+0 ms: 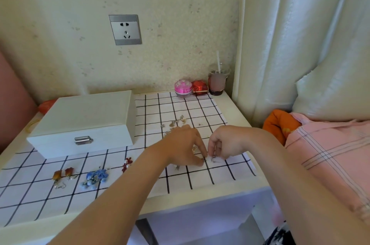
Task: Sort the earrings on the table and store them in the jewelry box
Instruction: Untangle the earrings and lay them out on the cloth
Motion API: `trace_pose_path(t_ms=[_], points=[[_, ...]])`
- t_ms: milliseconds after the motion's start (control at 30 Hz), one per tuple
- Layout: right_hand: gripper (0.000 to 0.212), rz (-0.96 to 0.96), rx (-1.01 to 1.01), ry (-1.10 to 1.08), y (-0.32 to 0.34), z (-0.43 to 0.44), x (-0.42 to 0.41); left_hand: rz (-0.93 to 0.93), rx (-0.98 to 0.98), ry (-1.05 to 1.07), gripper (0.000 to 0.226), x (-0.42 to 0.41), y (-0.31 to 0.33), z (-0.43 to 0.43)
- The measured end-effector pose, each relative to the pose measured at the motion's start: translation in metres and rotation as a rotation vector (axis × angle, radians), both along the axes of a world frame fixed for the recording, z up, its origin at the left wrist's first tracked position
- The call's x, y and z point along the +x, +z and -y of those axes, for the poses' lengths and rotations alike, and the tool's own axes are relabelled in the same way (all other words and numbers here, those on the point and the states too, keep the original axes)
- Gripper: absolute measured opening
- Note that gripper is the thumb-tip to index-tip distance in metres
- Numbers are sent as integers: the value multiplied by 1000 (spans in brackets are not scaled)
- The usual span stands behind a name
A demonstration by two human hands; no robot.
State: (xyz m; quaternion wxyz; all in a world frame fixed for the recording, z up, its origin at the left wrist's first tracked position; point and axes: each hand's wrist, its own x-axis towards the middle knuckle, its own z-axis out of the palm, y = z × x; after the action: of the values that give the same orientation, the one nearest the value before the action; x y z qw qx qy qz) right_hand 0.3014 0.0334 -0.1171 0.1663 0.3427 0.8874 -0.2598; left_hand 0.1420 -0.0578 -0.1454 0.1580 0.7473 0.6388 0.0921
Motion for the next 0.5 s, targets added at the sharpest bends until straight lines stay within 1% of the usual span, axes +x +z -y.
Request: trace_pose_path(t_ms=[167,300,367,433,500], points=[[23,-10,-12,-12,-3,1,2,41,18,9,14,0,-1,1],[32,0,-37,-6,0,2,2,49,-24,2,17,-3,3,3],[35,-33,-38,-20,3,4,1,50,-34,19,20,-8,11,5],[41,-104,7,-30,5,6,-1,96,-36,71,17,-16,21,9],[40,-173,45,-20,8,9,-5,150,-62,132,14,-25,27,15]])
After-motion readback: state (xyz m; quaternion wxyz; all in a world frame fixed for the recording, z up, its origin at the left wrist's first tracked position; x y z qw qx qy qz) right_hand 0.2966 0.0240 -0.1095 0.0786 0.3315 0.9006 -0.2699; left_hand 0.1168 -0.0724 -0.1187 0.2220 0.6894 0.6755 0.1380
